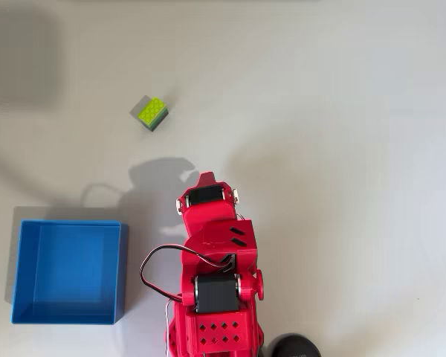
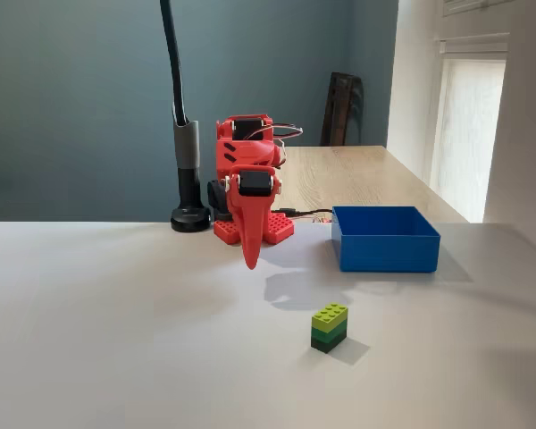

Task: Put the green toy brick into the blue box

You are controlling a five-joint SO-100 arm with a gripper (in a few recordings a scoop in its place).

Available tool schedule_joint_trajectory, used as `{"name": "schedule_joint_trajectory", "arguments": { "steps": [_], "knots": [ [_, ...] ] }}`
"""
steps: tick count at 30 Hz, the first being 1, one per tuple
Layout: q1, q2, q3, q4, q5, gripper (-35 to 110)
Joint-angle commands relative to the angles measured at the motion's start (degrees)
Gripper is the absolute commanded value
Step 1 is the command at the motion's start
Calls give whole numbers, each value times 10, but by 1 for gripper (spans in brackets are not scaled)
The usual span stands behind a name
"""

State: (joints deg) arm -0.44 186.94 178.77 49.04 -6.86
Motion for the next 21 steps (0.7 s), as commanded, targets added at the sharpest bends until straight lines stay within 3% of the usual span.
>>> {"name": "schedule_joint_trajectory", "arguments": {
  "steps": [1,12,21],
  "knots": [
    [-2,7,7,-10,-7,0],
    [-33,-18,-86,-33,-48,0],
    [-52,-257,-288,-33,-55,0]
  ]
}}
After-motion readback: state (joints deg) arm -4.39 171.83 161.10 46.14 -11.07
